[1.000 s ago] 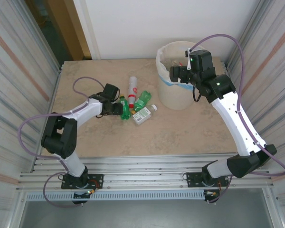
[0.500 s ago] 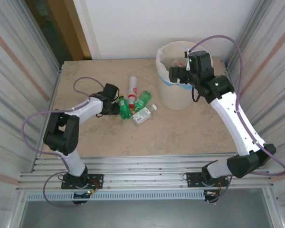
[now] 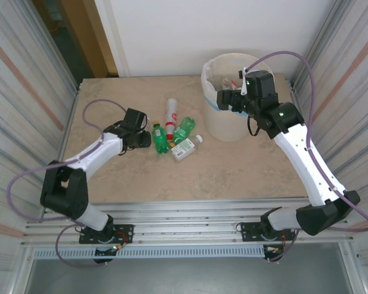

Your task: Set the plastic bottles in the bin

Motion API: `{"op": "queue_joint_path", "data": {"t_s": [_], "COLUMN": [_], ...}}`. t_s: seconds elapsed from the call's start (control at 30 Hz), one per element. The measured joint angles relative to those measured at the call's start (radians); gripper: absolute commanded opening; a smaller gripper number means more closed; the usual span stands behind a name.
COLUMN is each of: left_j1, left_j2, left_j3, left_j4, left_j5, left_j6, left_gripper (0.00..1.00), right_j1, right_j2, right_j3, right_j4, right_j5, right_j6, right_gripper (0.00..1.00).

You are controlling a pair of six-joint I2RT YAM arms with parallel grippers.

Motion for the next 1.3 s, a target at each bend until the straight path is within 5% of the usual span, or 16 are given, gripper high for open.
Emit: {"op": "queue_joint_path", "data": {"t_s": [0.17, 0.33, 0.73, 0.93, 1.3], "left_j1": [0.000, 0.001, 0.001, 0.001, -0.040], "left_j2": [-0.206, -0.354, -0.425, -0.421, -0.417], "left_j3": [-0.055, -0.097, -0.174, -0.188, -0.188], "left_j4": [0.056, 0.185, 0.608, 0.808, 0.920], "left_j5": [0.090, 0.258, 0.665, 0.777, 0.833], "left_j6": [-0.013, -0.046, -0.278, -0.407, -0.481], "left_gripper": [0.19, 0.18, 0.18, 0.18, 0.18], "right_j1": [-0.004, -0.042, -0.003, 0.069, 0.126], "right_j2": [-0.064, -0.125, -0.063, 0.002, 0.092], "right_j3": [-0.098, -0.244, -0.330, -0.329, -0.298], "right_j4": [0.059, 0.198, 0.597, 0.724, 0.860], "right_j5": [-0.097, -0.328, -0.844, -0.943, -1.023], "right_j6": [0.051, 0.139, 0.322, 0.356, 0.403], "right_gripper": [0.98, 0.98, 0.93, 0.90, 0.75]}}
